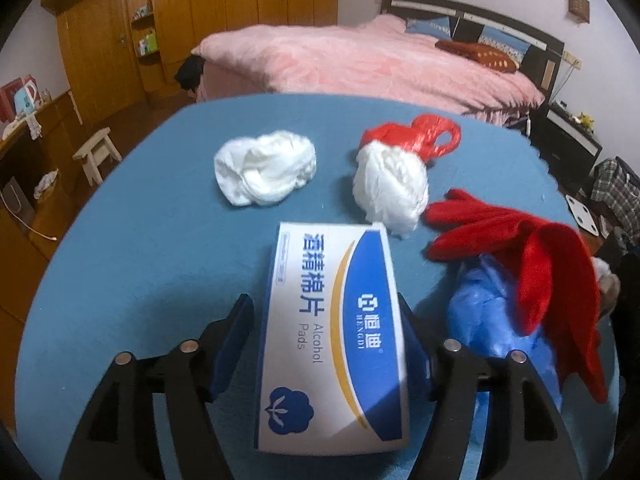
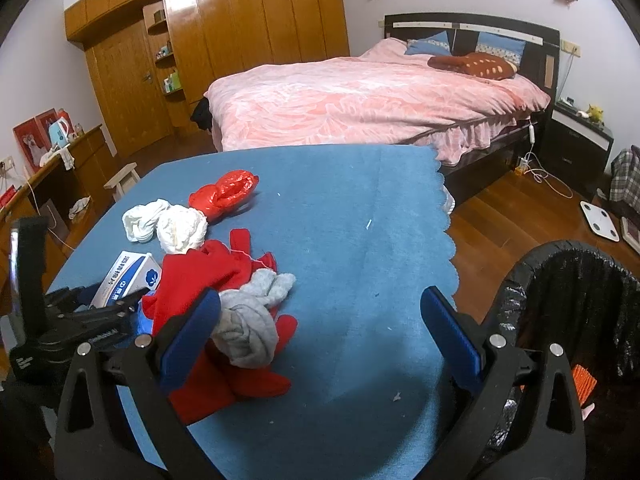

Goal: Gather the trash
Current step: 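Grasp the blue-and-white alcohol pads box with the left tool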

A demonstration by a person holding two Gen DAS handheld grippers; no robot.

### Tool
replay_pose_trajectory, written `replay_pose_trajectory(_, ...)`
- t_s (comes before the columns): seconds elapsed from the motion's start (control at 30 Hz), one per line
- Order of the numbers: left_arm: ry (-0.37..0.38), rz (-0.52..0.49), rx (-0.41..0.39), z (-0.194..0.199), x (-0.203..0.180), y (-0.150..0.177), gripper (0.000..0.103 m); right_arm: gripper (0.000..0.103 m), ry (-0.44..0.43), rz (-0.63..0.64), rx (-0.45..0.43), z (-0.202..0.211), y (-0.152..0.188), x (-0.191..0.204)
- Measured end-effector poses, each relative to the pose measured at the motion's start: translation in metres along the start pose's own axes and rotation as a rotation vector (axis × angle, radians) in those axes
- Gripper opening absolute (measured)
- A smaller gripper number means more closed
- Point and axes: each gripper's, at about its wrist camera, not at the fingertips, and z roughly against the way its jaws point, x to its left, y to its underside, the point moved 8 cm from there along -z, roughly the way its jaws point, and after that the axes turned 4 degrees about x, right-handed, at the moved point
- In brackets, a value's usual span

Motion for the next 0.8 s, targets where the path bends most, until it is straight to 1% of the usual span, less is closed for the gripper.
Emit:
replay_pose_trajectory(0.1, 0.022, 0.018, -0.006, 0.002, 0.003, -0.001, 0.054, 0.097, -0.004, 0.004, 0.003, 0.001, 0.0, 0.001)
replay_pose_trajectory(0.2, 0.036, 0.029, -0.024, 0.009, 0.008, -0.001, 0.054, 0.097, -0.007, 0.016, 0.003, 0.001, -0.001, 0.006)
replay_pose_trajectory(0.3, 0.03, 0.018, -0.058, 0.024, 0.01, -0.002, 0.054, 0.097, -0.009, 0.03, 0.002, 0.002, 0.0, 0.009)
replay_pose_trajectory(0.47, 0.027, 0.025, -0.092, 0.044, 0.015, -0.004, 0.054, 0.097, -0.014, 0.033, -0.001, 0.002, -0.001, 0.013)
replay_pose_trajectory(0.63, 0.02, 0.012, -0.137, 0.062, 0.012, -0.011, 0.054, 0.097, -0.02, 0.021, 0.005, -0.003, -0.002, 0.016)
replay_pose_trajectory(0.7, 0.028, 0.011, -0.146, 0.066, 0.009, -0.015, 0.054, 0.097, -0.026, 0.026, 0.012, -0.005, -0.002, 0.019)
replay_pose_trajectory(0.8, 0.035, 0.01, -0.152, 0.069, 0.007, -0.017, 0.054, 0.087, -0.033, 0.044, 0.025, -0.01, -0.001, 0.024)
